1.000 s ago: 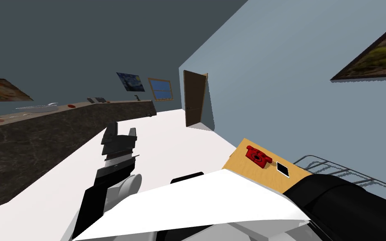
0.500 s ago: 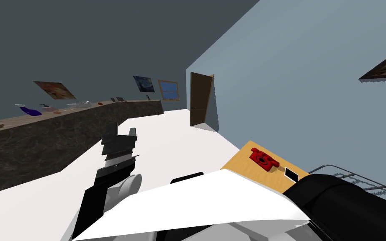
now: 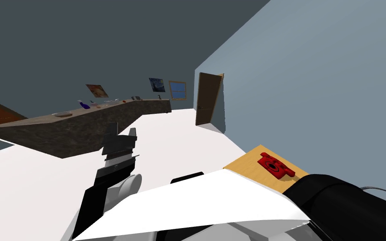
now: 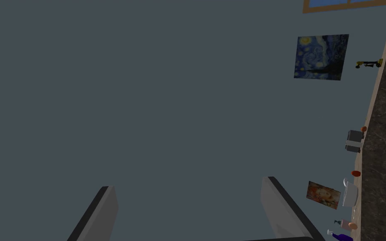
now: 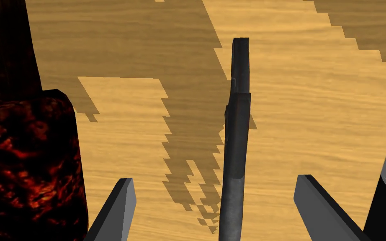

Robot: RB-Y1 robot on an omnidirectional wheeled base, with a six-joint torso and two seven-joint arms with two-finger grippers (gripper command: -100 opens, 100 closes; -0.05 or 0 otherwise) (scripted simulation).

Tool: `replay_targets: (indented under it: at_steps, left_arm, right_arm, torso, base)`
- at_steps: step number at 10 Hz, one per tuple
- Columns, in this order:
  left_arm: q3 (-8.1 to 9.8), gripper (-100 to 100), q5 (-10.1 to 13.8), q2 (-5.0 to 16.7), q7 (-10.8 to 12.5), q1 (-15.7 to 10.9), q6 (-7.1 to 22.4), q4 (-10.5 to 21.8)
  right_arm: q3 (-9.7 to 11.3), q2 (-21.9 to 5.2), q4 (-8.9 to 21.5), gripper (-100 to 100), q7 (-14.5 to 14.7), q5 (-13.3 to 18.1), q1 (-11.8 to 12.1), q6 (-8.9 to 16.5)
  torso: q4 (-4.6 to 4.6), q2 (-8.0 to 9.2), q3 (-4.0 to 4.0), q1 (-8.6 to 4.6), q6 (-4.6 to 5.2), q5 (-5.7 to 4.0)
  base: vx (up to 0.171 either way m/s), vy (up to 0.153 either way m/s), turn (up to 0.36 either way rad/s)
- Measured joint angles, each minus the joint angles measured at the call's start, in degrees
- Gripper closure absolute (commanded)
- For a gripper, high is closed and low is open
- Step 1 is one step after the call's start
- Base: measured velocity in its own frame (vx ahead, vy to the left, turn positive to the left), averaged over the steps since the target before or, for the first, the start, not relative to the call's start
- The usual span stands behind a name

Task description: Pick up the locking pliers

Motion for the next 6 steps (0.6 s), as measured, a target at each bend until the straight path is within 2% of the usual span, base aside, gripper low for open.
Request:
replay_targets:
  at_steps: [1,2,6]
  left_arm:
    - [0.01,0,0.00,0.00,0.00,0.02,0.00,0.00]
    - [0.02,0,0.00,0.01,0.00,0.03,0.00,0.00]
    - [0.02,0,0.00,0.01,0.00,0.03,0.00,0.00]
  right_arm:
    - [-0.38,0.18,-0.11,-100,-1.68,0.43,0.19,0.24]
    - [-0.42,0.21,-0.08,100,-2.02,0.46,0.20,0.23]
    - [-0.40,0.23,-0.10,100,-2.00,0.46,0.22,0.18]
  torso:
    - [-0.02,-0.11,-0.05,-0.06,0.07,-0.01]
    - [-0.06,-0.31,-0.17,-0.17,0.08,-0.03]
    - [-0.11,-0.51,-0.29,-0.32,0.06,-0.08]
  base:
    - [-0.031,0.015,0.004]
    - [-0.008,0.004,-0.003]
    - [0.000,0.000,0.000]
